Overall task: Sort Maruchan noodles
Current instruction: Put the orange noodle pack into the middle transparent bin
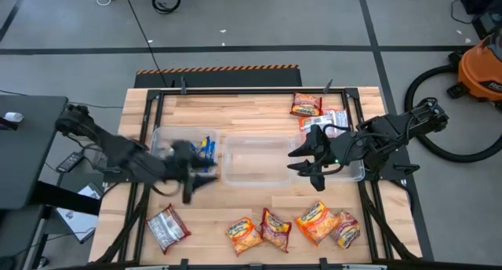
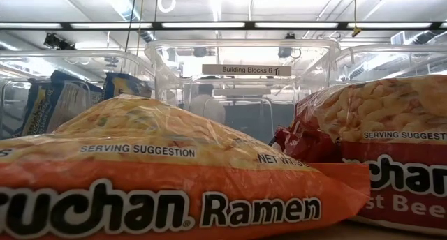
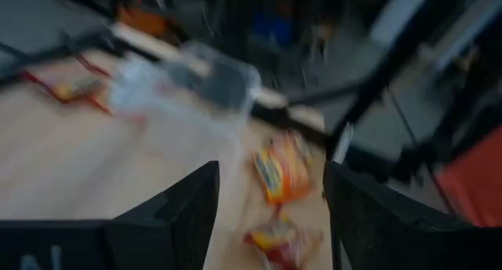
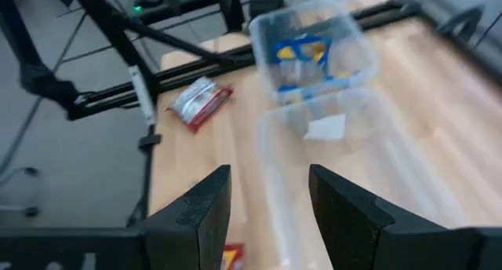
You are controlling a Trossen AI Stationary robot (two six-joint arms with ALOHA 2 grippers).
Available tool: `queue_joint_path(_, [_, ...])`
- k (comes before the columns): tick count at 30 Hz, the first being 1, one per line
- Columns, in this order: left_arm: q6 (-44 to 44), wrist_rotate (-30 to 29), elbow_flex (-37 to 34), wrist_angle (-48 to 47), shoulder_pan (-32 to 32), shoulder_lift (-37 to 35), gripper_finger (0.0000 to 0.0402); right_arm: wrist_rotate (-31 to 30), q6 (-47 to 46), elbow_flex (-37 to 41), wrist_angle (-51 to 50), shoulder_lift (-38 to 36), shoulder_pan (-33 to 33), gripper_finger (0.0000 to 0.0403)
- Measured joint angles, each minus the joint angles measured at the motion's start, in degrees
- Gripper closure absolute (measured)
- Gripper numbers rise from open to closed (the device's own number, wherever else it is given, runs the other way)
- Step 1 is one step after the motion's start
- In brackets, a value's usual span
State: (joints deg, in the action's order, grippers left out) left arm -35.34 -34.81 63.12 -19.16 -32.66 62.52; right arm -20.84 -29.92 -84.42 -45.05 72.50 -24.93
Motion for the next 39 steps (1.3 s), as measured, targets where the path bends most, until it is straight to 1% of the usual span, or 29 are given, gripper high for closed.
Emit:
queue_joint_path(4, [0.04, 4.18, -0.03, 7.43, -2.14, 6.37, 0.0152, 4.8, -3.41, -0.02, -1.48, 0.64, -0.17, 0.0224])
queue_joint_path(7, [-0.89, 6.06, -0.02, 10.01, -4.58, 9.53, 0.0134, 5.38, -5.71, -0.02, -2.12, 1.5, -0.4, 0.0224])
queue_joint_path(11, [-6.51, 6.67, -0.01, 9.34, -8.35, 13.98, 0.0122, 5.36, -6.07, -0.02, -2.14, 3.22, -1.32, 0.0224])
queue_joint_path(18, [-19.0, 6.6, 0.38, 9.14, -14.56, 23.21, 0.0131, 5.37, -6.04, -0.02, -2.24, 6.85, -3.61, 0.0224])
queue_joint_path(20, [-20.73, 6.62, 1.58, 9.26, -15.91, 26.29, 0.0133, 4.42, -6.02, 0.0, -2.46, 7.22, -4.48, 0.0224])
queue_joint_path(24, [-19.72, 6.63, 5.08, 8.88, -17.89, 32.85, 0.0134, -1.47, -6.23, 0.0, -3.53, 6.67, -7.09, 0.0224])
queue_joint_path(26, [-21.56, 6.71, 5.75, 7.91, -18.2, 35.62, 0.0134, -3.44, -7.76, 0.0, -4.16, 6.19, -9.02, 0.0224])
queue_joint_path(29, [-27.46, 6.73, 5.76, 5.67, -17.97, 39.09, 0.0134, -3.82, -10.91, -0.02, -5.4, 5.95, -12.54, 0.0225])
queue_joint_path(33, [-31.74, 5.96, 5.76, 2.31, -17.89, 42.98, 0.0134, -3.99, -14.7, -0.02, -6.24, 6.46, -17.66, 0.0225])
queue_joint_path(39, [-29.39, 4.94, 5.76, 1.4, -17.64, 48.48, 0.0134, -5.47, -19.95, -0.01, -6.39, 7.07, -23.63, 0.0225])
